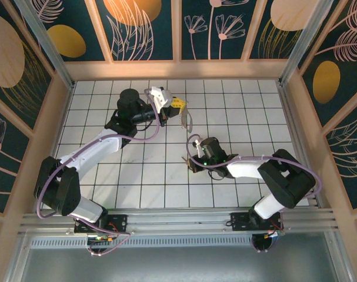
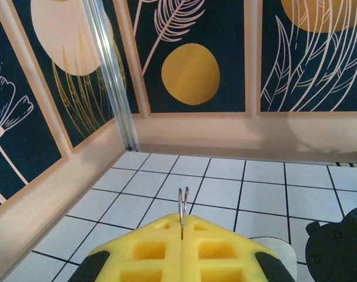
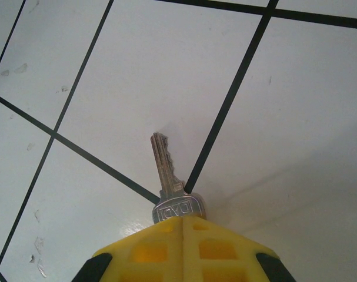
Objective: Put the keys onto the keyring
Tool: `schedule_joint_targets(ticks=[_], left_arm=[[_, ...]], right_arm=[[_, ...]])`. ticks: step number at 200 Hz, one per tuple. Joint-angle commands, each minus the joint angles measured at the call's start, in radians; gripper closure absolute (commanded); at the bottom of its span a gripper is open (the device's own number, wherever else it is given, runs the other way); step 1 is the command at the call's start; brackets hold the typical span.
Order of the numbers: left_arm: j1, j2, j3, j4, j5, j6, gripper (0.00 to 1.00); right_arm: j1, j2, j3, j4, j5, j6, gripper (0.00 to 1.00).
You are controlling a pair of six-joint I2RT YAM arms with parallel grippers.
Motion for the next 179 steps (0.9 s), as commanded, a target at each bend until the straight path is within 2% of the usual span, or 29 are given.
schedule_joint_targets(ticks=[1,67,169,179], left_arm=[[0.0,-0.028,-0.007,0.046,0.022,-0.01,1.0],[0.001,-0.029,-0.01,0.048,0.023,-0.011,1.0],[0.0,-0.028,-0.01,0.056,0.025,-0.016,1.0],[0.0,-0.028,-0.01,0.054,0.025,-0.016,1.0]], right_arm=[[-0.007,-0.036,-0.013,-0.008,0.019,-0.002,1.0],[-0.053,-0.112,-0.051,-0.011,0.051,0.018,1.0],[-0.046,-0.013,-0.035,0.0,0.045,0.03,1.0],[-0.045,-0.01,-0.033,-0.002,0.044,0.031,0.95]])
